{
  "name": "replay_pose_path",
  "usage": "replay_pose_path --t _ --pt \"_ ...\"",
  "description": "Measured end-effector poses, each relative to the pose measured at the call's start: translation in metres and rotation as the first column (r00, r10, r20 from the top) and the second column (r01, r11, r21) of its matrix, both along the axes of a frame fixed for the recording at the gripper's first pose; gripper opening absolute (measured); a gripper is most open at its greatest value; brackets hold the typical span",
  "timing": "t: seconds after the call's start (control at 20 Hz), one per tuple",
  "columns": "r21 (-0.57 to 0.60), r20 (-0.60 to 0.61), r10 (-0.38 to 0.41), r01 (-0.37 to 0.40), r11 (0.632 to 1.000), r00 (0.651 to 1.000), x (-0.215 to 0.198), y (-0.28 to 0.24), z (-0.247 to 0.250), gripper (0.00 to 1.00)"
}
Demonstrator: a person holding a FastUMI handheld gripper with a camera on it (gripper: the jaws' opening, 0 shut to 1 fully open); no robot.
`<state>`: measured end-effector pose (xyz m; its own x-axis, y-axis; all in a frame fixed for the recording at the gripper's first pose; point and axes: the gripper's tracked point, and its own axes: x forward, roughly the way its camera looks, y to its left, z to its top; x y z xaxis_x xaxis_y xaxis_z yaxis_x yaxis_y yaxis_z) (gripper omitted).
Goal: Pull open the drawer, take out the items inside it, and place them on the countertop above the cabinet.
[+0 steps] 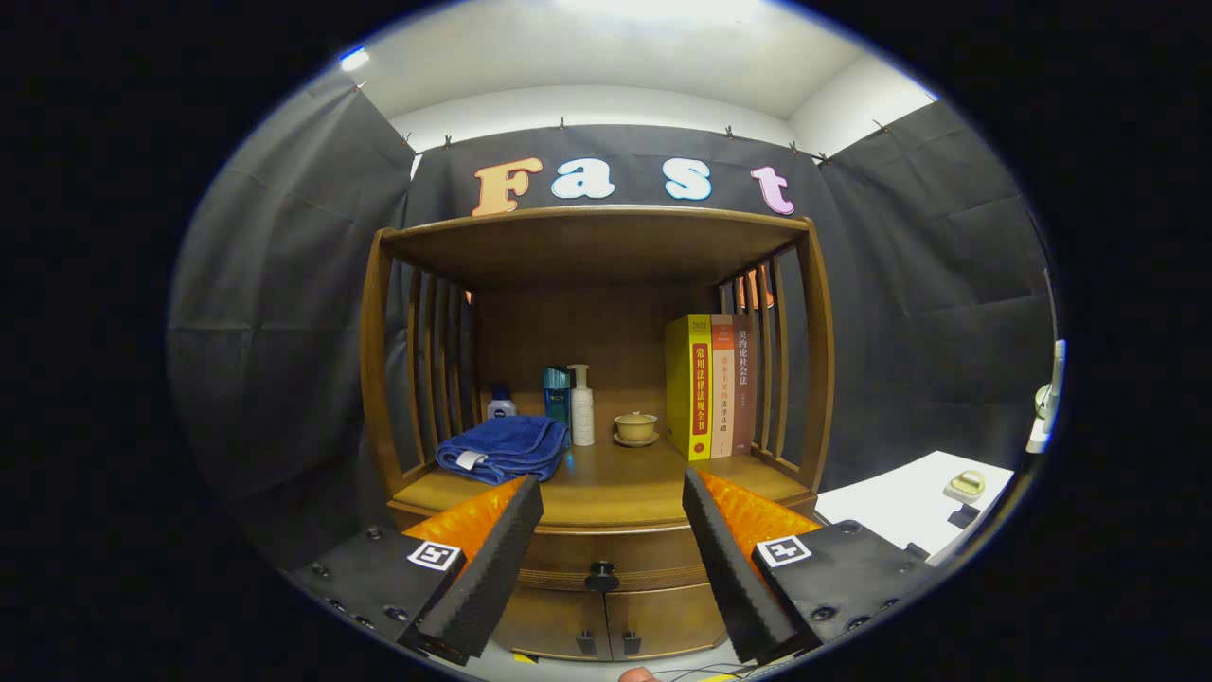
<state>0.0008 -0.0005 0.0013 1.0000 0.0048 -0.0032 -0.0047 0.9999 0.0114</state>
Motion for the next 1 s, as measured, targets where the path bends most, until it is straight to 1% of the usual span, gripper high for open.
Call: replay_pose_path --t 0.25,0.45,0.6,0.75,0.9,1.0 --pt "-0.010 -0.010 0.005 -0.005 1.000 1.000 0.000 0.000 -0.003 0.98" --pt "-0.016 -0.048 0.012 -0.013 1.000 0.999 0.004 -0.004 -0.019 0.98" --pt "0.028 -0.117 0.019 -0.016 0.999 0.993 0.013 -0.006 -0.052 0.98" --pt "0.066 -0.204 0.027 -0.014 0.998 0.979 0.030 -0.005 -0.099 0.98" --pt "0.020 -0.280 0.019 -0.014 1.000 0.960 0.049 -0.011 -0.143 0.98" --pt "0.014 -0.312 0.028 -0.024 1.000 0.950 0.058 -0.007 -0.163 0.97"
